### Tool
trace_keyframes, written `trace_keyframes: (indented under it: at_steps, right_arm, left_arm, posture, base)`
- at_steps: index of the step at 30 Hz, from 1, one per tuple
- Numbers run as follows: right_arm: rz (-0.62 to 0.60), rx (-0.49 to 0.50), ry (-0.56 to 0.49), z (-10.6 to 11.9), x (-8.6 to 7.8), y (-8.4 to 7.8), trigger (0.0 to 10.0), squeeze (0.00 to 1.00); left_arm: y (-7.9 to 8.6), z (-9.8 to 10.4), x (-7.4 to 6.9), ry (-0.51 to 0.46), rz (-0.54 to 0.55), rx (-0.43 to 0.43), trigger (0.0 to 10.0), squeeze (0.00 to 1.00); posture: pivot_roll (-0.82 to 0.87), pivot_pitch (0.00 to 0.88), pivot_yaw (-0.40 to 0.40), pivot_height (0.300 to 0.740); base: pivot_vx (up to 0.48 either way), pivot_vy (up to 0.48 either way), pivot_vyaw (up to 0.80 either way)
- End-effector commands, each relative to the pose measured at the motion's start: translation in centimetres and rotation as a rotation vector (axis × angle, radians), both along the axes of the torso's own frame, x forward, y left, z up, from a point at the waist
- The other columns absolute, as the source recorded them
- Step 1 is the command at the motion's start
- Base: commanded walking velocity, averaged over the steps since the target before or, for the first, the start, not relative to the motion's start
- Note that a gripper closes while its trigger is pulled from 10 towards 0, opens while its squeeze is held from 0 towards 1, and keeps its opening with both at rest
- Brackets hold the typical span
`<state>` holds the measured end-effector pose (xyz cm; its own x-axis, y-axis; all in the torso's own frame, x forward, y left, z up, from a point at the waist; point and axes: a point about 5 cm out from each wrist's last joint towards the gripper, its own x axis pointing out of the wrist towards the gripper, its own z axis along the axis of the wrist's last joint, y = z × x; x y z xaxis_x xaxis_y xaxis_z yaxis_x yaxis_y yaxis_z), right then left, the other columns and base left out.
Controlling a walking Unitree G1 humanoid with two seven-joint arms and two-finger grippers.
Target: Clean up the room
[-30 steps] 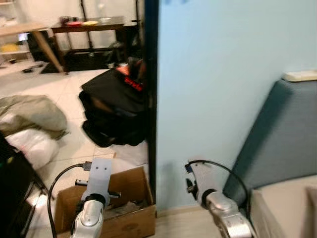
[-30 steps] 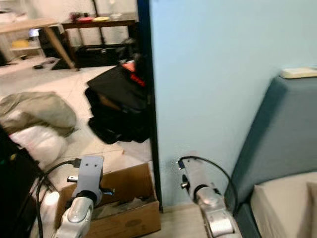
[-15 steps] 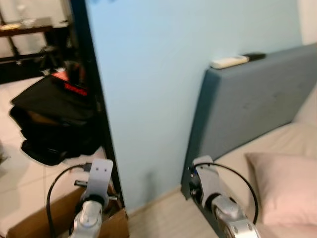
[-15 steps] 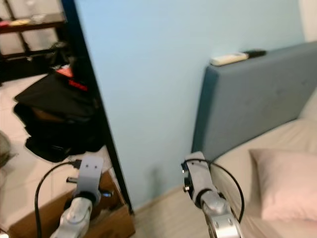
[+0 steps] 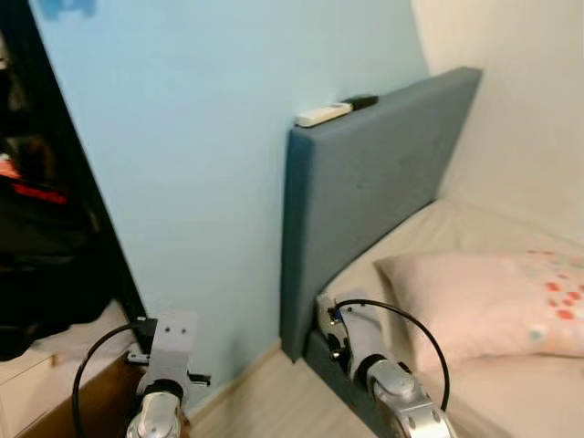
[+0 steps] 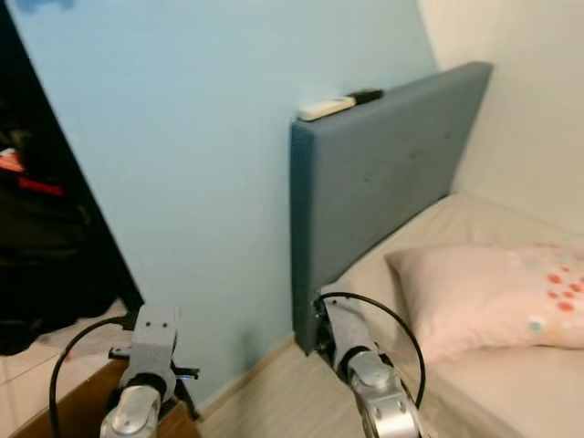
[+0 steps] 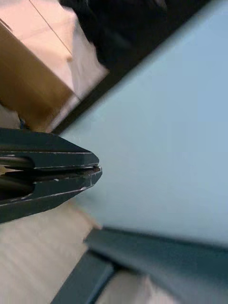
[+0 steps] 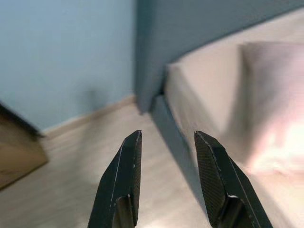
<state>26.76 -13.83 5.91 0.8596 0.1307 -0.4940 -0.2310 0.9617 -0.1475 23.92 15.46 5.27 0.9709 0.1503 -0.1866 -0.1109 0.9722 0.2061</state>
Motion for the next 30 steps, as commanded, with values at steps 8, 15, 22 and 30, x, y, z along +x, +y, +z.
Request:
trace_keyframes:
  at_steps: [8, 15, 22, 30]
  right_arm:
    - [0.03, 0.016, -0.021, -0.4, -0.7, -1.1, 10.0, 0.0]
    - [0.045, 0.005, -0.019, -0.5, -0.2, -0.7, 10.0, 0.0]
    - [0.075, 0.018, -0.034, -0.3, 0.1, -0.4, 10.0, 0.0]
    - [0.157, -0.042, -0.047, 0.4, 0.4, -0.7, 10.0, 0.0]
  left_arm:
    - [-1.1, 0.8, 1.5, 0.001, -0.12, 0.064, 10.0, 0.0]
    - [-0.1, 0.0, 0.4, 0.032, -0.083, 0.081, 10.0, 0.0]
    - [-0.2, -0.4, 0.1, 0.037, -0.056, 0.06, 10.0, 0.0]
    - [-1.6, -0.5, 0.7, 0.024, -0.064, 0.057, 10.0, 0.0]
  posture:
    - [-0.03, 0.013, 0.034, 0.74]
    - [-0.04, 0.0, 0.017, 0.74]
    - [-0.05, 0.0, -0.002, 0.74]
    - [-0.1, 0.0, -0.079, 0.74]
  base:
    - [0.0, 0.0, -0.14]
    - [0.0, 0.0, 0.0]
    - [0.0, 0.0, 0.0]
    - [0.0, 0.0, 0.0]
